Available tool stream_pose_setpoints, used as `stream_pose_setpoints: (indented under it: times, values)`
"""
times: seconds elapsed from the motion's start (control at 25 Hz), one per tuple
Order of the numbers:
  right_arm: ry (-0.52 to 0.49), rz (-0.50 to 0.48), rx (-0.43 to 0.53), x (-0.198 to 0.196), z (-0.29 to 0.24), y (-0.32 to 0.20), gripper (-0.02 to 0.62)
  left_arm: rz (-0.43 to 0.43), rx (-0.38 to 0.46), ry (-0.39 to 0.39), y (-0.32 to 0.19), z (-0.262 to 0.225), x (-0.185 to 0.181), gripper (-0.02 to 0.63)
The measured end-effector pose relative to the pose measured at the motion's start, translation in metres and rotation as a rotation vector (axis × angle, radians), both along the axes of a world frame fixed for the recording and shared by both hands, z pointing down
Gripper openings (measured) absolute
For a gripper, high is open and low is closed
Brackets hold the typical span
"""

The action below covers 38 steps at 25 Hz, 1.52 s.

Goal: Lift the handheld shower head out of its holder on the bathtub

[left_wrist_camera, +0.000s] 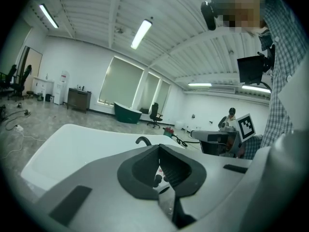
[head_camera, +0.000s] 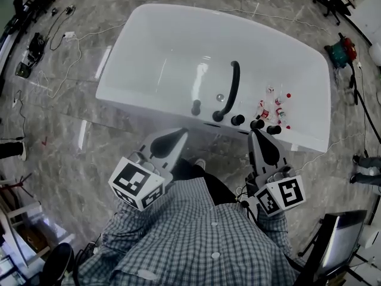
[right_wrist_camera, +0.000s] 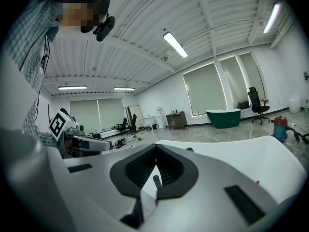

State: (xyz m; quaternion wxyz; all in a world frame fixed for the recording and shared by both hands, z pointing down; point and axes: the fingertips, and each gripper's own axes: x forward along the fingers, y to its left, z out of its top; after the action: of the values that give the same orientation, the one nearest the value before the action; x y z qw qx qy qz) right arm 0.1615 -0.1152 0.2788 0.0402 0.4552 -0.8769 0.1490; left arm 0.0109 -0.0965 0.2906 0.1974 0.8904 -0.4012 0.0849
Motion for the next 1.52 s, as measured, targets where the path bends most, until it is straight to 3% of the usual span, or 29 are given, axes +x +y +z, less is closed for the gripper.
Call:
stream_pose_setpoints:
  times: [0.48, 0.84, 1.32, 1.52]
  values:
    - [0.009, -0.031, -0.053, -0.034, 0.04, -0.033, 0.015, 0.048, -0.03, -0.075, -0.027, 0.032, -0.02, 0.009]
    - [0.04, -0.053, -0.134, -0.064, 0.086, -0.046, 0.014, 0.059, -0.041, -0.05, -0.06, 0.073, -0.034, 0.009]
    - [0.076, -0.036, -0.181, -0.084, 0.155, -0.071, 0.014, 0.126, -0.037, -0.118, -0.085, 0.15, -0.053, 0.009]
    - [0.085, -0.032, -0.206, -0.085, 0.188, -0.074, 0.015, 0.168, -0.077, -0.137, -0.086, 0.186, -0.048, 0.009]
